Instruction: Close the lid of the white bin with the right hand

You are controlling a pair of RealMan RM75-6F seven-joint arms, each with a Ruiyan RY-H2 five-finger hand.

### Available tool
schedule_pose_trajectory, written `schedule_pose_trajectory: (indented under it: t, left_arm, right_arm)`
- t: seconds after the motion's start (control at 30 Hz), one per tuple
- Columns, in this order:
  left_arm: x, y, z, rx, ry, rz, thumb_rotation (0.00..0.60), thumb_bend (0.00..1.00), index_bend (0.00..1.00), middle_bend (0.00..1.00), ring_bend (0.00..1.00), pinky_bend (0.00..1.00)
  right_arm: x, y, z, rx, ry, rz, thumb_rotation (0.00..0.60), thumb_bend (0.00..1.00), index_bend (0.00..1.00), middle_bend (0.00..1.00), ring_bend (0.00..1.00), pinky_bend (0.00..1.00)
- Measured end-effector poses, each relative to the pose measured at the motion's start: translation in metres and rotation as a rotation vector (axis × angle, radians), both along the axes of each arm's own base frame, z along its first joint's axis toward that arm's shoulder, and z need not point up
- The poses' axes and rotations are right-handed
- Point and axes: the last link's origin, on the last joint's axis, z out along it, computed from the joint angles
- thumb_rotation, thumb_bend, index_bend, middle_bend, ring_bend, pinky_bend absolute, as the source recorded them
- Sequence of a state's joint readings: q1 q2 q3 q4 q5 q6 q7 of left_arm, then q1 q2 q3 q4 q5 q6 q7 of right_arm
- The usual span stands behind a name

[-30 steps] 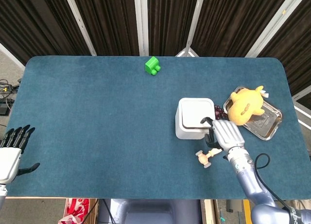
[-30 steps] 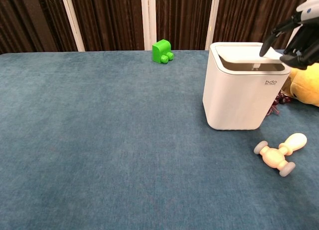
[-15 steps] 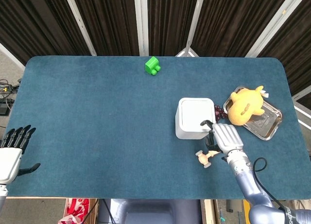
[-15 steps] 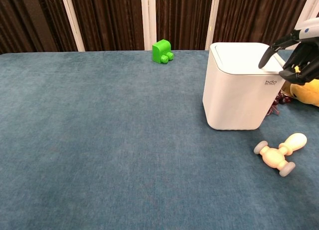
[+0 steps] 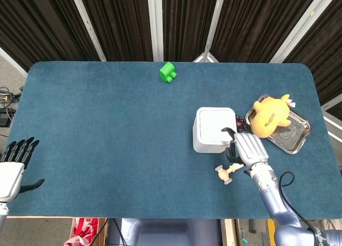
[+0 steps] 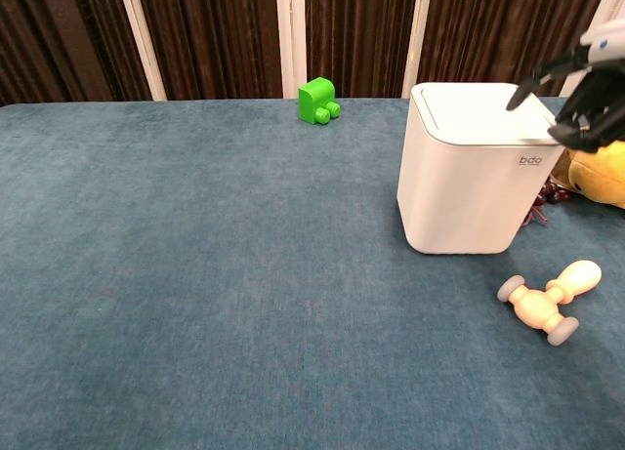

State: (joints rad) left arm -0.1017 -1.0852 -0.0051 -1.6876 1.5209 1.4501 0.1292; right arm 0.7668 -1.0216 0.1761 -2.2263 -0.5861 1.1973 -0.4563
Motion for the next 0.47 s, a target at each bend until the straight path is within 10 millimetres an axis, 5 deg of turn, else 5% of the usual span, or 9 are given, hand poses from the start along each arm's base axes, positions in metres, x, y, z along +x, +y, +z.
schedule_pose_trajectory:
  t: [0.1,0.2,0.3,0.47]
  left_arm:
    - [0.001,-0.001,0.000,0.002,0.000,-0.004,0.600,0.00,0.00,0.00,0.00,0.00]
    - [0.003,-0.003,0.000,0.002,0.003,-0.016,0.600,0.00,0.00,0.00,0.00,0.00]
    - [0.003,-0.005,0.000,0.001,0.007,-0.021,0.600,0.00,0.00,0.00,0.00,0.00]
    - [0.003,-0.007,-0.001,0.000,0.015,-0.025,0.600,0.00,0.00,0.00,0.00,0.00]
  right_arm:
    - [0.004,-0.001,0.009,-0.050,0.013,0.054,0.600,0.58,0.12,0.62,0.62,0.60]
    - [0.000,0.004,0.017,-0.101,0.058,0.114,0.600,0.50,0.01,0.32,0.28,0.30]
    - [-0.014,0.015,0.023,-0.142,0.119,0.171,0.600,0.38,0.00,0.06,0.03,0.07]
    - [-0.063,0.045,0.028,-0.190,0.228,0.205,0.600,0.29,0.00,0.00,0.00,0.00]
